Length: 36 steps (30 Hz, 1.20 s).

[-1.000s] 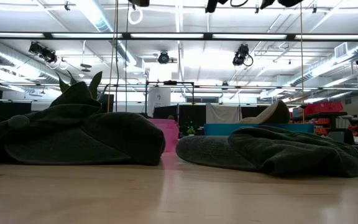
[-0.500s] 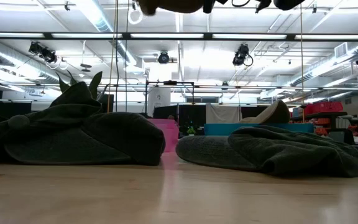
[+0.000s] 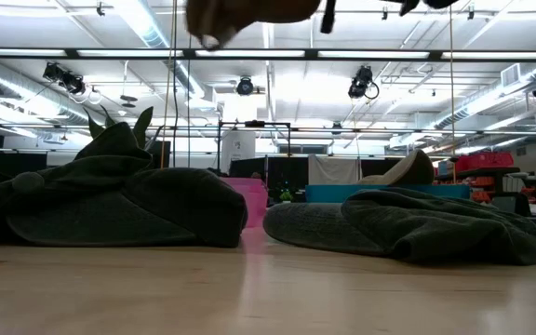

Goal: Pick & Place hat
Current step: Stack the brown cap on top of the brown cap on the blue bin

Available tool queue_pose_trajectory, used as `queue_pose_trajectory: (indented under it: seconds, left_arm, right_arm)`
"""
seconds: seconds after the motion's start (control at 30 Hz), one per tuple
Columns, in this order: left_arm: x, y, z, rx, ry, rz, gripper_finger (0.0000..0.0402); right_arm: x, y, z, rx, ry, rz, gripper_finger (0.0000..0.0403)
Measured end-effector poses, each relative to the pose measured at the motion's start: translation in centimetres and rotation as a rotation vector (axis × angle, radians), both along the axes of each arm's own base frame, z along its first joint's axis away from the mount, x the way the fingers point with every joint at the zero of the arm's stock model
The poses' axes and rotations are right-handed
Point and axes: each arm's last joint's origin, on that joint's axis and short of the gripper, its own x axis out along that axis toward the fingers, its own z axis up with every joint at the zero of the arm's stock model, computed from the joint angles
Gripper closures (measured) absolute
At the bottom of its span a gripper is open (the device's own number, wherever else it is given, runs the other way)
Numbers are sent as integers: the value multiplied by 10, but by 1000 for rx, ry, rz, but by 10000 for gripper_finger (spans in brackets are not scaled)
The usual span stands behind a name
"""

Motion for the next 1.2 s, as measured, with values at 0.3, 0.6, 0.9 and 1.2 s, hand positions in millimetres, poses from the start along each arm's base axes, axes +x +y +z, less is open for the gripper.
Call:
queue_pose_trajectory:
  seconds: [0.3,0.6,0.9,1.2]
  left_arm:
    - [-61,5,9,-110,-100,302,306]
    - [-67,6,11,-125,-136,363,305]
    - [-23,8,-3,-53,-1,350,305]
    - [18,9,-20,-20,113,345,305]
  right_arm:
    - [-71,10,21,-246,240,-183,395]
    - [-145,28,-3,-80,716,-342,396]
    - [-142,26,-30,200,953,-397,396]
    - [-106,12,-58,204,1125,-370,396]
